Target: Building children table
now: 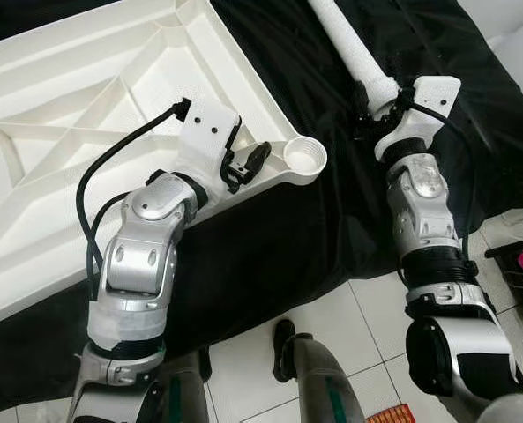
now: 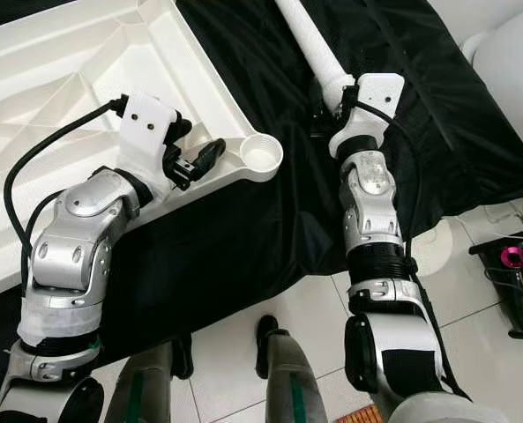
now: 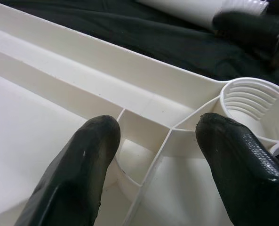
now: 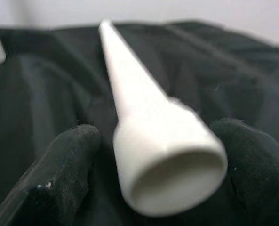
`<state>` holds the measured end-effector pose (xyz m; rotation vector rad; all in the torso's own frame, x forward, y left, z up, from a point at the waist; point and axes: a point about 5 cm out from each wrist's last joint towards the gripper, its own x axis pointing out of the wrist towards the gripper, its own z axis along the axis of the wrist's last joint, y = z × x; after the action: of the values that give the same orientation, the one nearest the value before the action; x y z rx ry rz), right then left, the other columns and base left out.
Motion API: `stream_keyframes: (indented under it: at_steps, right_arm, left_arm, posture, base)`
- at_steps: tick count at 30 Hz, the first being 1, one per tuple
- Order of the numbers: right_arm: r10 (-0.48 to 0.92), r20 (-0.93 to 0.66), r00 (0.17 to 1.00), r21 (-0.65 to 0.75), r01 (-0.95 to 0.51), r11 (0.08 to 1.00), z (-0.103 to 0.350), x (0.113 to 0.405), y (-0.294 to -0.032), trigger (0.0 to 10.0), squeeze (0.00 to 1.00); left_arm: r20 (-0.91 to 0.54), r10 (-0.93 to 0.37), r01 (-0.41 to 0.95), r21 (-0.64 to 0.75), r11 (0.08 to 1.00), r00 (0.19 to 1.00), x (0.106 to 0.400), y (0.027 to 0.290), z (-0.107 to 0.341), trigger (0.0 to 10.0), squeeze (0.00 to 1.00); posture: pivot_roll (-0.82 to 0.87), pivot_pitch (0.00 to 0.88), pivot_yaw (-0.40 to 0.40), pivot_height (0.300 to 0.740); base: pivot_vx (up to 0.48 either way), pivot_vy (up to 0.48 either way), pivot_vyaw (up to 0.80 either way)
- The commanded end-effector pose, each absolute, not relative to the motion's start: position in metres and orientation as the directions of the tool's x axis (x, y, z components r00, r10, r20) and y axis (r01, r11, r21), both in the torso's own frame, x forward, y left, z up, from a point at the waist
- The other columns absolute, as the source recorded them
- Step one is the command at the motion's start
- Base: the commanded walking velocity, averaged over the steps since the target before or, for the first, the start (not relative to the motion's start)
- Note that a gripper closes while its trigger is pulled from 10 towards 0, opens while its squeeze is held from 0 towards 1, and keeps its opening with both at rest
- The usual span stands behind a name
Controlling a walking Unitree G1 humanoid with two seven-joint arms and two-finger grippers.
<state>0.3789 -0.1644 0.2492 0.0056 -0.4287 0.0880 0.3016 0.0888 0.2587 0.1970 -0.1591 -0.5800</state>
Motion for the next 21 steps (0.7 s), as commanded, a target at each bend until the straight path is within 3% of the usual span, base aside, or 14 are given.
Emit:
stream_keyframes:
  at_steps: [1,8,21]
  right_arm:
    - [0.057,0.368,0.928,0.002,-0.062,0.998,0.235,0.377,-0.166,10.0,0.0]
    - [-0.007,0.308,0.951,0.017,0.002,1.0,0.219,0.375,-0.172,10.0,0.0]
    - [0.07,0.322,0.944,-0.033,-0.062,0.998,0.221,0.378,-0.165,10.0,0.0]
  left_arm:
    - [0.009,-0.479,0.468,0.193,0.862,0.878,0.306,0.092,0.24,10.0,0.0]
    - [0.004,-0.467,0.458,0.191,0.868,0.884,0.305,0.093,0.241,10.0,0.0]
    - [-0.02,-0.451,0.445,0.197,0.873,0.892,0.301,0.096,0.238,10.0,0.0]
  posture:
    - [0.07,0.422,-0.005,0.74]
    - [0.08,0.424,-0.004,0.74]
    - [0.1,0.435,-0.007,0.74]
  base:
    - [0.0,0.0,0.0]
    - [0.0,0.0,0.0]
    - [0.0,0.0,0.0]
